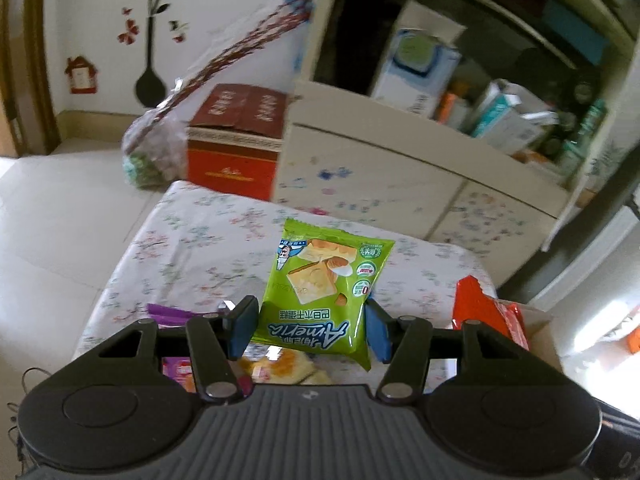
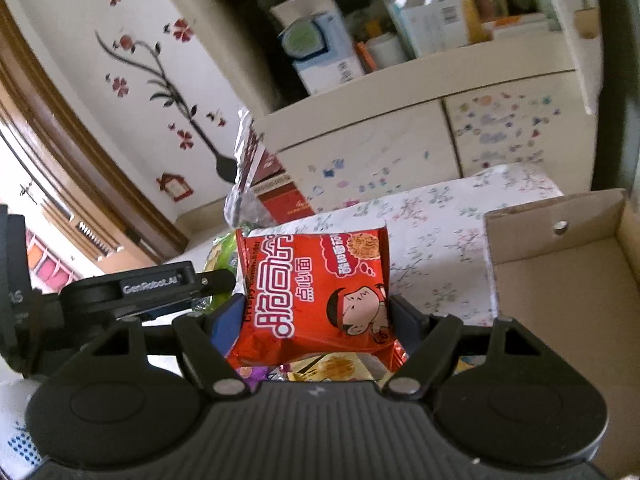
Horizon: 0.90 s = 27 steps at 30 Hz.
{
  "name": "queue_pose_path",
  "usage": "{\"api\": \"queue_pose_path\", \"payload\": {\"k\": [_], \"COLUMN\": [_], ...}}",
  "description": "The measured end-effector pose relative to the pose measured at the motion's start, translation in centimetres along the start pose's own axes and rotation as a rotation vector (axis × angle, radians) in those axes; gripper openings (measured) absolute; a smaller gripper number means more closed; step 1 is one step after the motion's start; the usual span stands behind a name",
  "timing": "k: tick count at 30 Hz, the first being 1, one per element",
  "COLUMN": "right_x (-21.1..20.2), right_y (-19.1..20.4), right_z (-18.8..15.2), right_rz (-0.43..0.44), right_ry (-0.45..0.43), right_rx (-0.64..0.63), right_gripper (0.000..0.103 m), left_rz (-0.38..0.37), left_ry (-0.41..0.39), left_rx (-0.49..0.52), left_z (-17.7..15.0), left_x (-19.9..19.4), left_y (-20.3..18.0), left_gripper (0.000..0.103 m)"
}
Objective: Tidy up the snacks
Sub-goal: 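Lift the red-orange packet with the right gripper and drop it into the cardboard box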
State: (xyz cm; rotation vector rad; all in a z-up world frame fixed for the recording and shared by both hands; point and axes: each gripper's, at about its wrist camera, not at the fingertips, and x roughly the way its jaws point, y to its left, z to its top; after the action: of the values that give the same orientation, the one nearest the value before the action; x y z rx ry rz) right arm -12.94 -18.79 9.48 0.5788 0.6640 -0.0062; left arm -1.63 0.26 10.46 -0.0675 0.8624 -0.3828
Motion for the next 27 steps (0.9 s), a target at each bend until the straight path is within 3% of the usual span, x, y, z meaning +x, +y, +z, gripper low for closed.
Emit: {"api": "queue_pose_path", "payload": {"k": [16,27], "right_x": [-5.6,-6.4], "right_y": [-7.3,-12.5], "right_z": [1.8,1.4], "right_rz": [-0.138,-0.18], "right_ry": [-0.149,-0.15], "right_rx": [0.168,0.412], "right_gripper": [0.077,0.077], "left_rz": [-0.182,-0.316], "left_ry": [0.042,0.125], "left_rx": [0.185,0.319], "left_z": [-3.3,-7.4], "left_x": [1.7,3.4], "left_y": [-9.6,-14.9], "left_gripper": [0.062,0.062]}}
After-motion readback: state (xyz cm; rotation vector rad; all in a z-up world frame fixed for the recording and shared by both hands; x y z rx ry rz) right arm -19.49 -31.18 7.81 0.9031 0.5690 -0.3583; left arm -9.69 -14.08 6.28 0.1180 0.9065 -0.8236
